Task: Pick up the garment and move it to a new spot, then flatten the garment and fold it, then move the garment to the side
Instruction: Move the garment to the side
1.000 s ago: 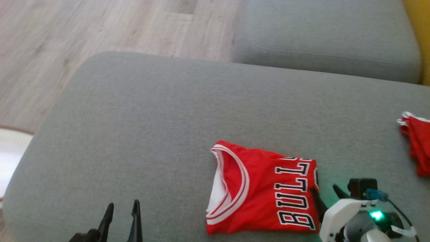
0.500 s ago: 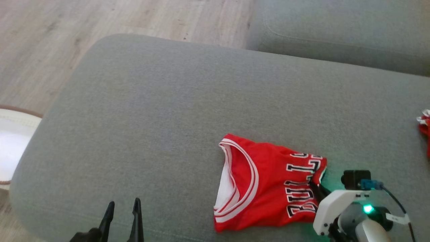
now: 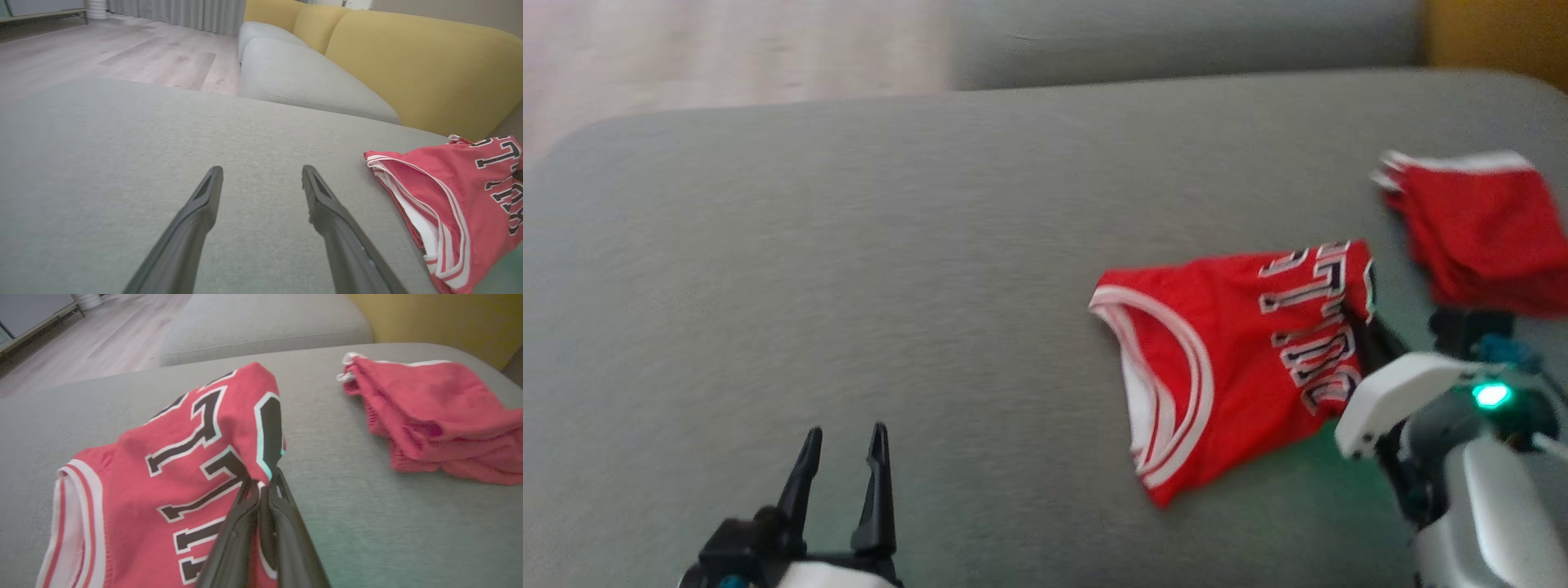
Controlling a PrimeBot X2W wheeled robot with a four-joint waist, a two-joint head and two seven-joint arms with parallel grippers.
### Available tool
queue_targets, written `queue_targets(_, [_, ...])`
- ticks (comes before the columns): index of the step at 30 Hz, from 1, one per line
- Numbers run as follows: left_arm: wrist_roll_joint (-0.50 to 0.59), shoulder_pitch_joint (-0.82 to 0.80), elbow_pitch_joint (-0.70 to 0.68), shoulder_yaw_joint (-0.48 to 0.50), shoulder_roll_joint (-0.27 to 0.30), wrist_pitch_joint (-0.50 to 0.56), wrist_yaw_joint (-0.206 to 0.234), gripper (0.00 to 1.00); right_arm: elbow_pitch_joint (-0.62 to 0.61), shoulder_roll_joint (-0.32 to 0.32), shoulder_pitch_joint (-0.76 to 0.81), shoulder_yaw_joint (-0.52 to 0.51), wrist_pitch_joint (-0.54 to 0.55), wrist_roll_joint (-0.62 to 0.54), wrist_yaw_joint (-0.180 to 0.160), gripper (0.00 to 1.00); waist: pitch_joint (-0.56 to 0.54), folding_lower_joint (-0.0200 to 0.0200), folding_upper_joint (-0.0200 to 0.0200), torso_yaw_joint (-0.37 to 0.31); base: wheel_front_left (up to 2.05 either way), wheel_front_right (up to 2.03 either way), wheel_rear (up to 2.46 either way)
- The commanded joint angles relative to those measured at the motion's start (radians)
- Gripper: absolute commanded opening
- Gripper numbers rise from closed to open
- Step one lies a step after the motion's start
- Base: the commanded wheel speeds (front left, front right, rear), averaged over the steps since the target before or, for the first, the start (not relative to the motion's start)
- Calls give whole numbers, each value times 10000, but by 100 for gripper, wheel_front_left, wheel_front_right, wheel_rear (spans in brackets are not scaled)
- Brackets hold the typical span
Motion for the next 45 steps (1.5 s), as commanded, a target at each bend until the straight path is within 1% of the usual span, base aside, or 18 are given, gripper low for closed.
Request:
queue_targets(1, [121,-660,-248,356,68,-104,28,100,-657,-64,-665,70,67,-105,33,0,670,-1,0,-1472,0,0,0])
queue_targets(5, [222,-1079,-117,338,61,-55,-54,100,-1273,-64,-1006,-108,212,-73,33,0,1092,-1,0,-2431,0,0,0])
queue_targets(7, [276,-1288,-53,299,54,-6,-105,100,-1461,-64,-1134,-136,240,-1,33,0,1253,-1,0,-2735,0,0,0])
queue_targets(10, [331,-1524,58,242,50,74,-166,100,-1598,-64,-1263,-177,255,88,33,0,1404,-1,0,-2974,0,0,0])
queue_targets(13, [329,-1665,211,236,51,70,-246,100,-1612,-64,-1393,-216,241,110,33,0,1469,-1,0,-3021,0,0,0])
queue_targets(16, [323,-1700,292,223,45,66,-263,100,-1616,-64,-1556,-223,210,135,33,0,1437,-1,0,-2897,0,0,0])
queue_targets(21, [243,-1639,366,292,10,8,-227,100,-1615,-64,-2093,-124,317,40,33,0,1273,-1,0,-2480,0,0,0])
queue_targets(26, [152,-1516,415,389,-43,-96,-214,100,-1320,-82,-3058,-105,752,-9,33,0,1145,-1,0,-1980,0,0,0])
queue_targets(29, [136,-1466,416,412,-79,-148,-216,100,-1010,-256,-3655,-290,1011,-101,33,0,1132,-1,0,-1639,0,0,0])
queue_targets(32, [135,-1414,420,401,-121,-187,-219,100,-665,-665,-4155,-500,1225,-207,33,0,1155,-1,0,-1325,0,0,0])
queue_targets(36, [147,-1389,454,342,-170,-218,-264,100,-285,-1417,-4606,-857,1449,-414,33,0,1209,-1,0,-953,0,0,0])
queue_targets(42, [196,-1395,466,260,-196,-235,-291,100,-100,-2609,-4798,-1481,1938,-578,33,0,1321,-1,0,-570,0,0,0])
queue_targets(45, [240,-1439,418,208,-163,-187,-290,100,37,-3039,-4829,-1915,2132,-730,33,0,1474,-1,0,-401,0,0,0])
